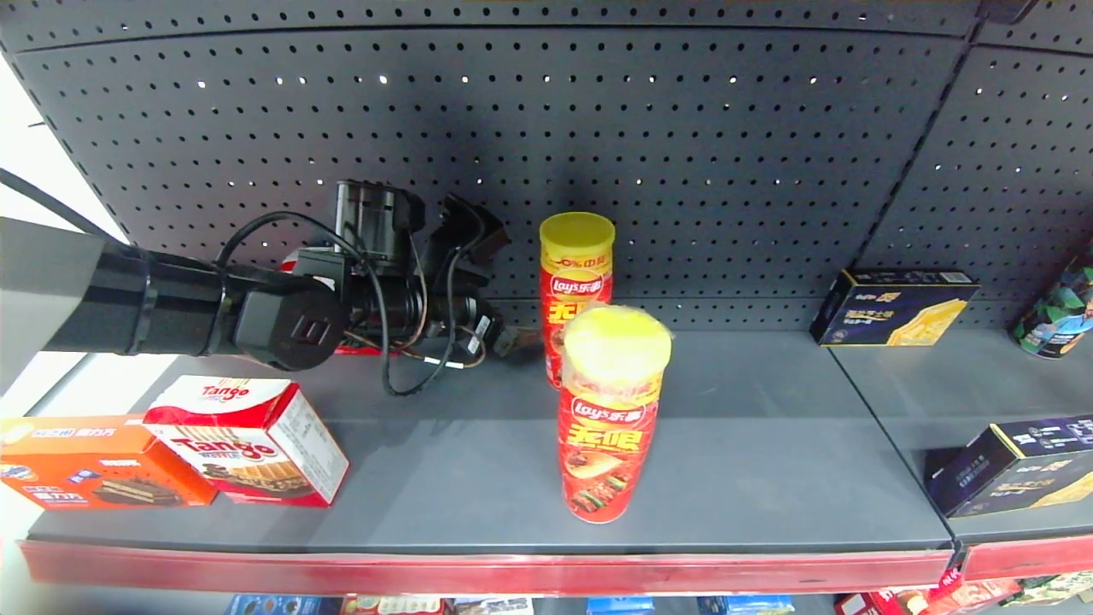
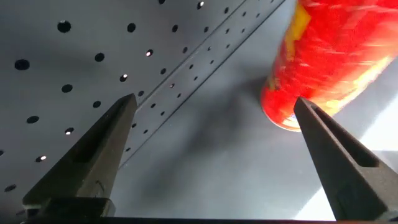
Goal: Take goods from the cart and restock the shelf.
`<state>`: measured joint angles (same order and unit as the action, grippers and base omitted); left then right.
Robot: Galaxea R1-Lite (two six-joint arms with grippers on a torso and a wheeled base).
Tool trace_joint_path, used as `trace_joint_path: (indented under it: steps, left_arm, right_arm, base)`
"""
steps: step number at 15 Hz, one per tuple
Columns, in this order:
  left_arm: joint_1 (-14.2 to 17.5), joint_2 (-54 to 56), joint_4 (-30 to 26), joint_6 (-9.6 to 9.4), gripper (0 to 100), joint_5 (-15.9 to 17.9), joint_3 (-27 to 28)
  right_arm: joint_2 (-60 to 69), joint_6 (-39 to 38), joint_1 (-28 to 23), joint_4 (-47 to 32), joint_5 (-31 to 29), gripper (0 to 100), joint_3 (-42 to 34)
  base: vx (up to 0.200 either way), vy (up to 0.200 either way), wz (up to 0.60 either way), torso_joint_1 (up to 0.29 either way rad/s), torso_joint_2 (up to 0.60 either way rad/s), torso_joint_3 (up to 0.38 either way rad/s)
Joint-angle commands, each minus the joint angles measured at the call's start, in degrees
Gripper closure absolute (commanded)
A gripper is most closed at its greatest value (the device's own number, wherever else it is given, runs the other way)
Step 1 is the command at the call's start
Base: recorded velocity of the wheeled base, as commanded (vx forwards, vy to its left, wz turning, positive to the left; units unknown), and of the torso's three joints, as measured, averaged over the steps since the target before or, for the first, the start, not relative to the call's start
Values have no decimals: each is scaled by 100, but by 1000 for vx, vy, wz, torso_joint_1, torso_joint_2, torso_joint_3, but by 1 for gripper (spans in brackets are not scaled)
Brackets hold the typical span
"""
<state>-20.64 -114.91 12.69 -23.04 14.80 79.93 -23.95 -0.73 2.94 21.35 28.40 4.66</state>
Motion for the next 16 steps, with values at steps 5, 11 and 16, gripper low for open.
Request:
trace_joint_path:
  steps: [5, 11, 16]
  left_arm:
    - [-46, 91, -3, 1, 0, -12, -101]
    - [34, 1331, -56, 36, 0, -74, -874]
    - [306, 2051, -30, 19, 0, -381, -1569]
  right_arm:
    - [-4, 3, 5, 1, 7, 0, 53]
    - [-1463, 117, 40, 36, 42, 0, 993]
    - [-3379, 706, 1376, -8, -1434, 0, 1916]
  base:
    - [0, 0, 0, 0, 0, 0]
    - [0, 0, 0, 0, 0, 0]
    - [0, 0, 0, 0, 0, 0]
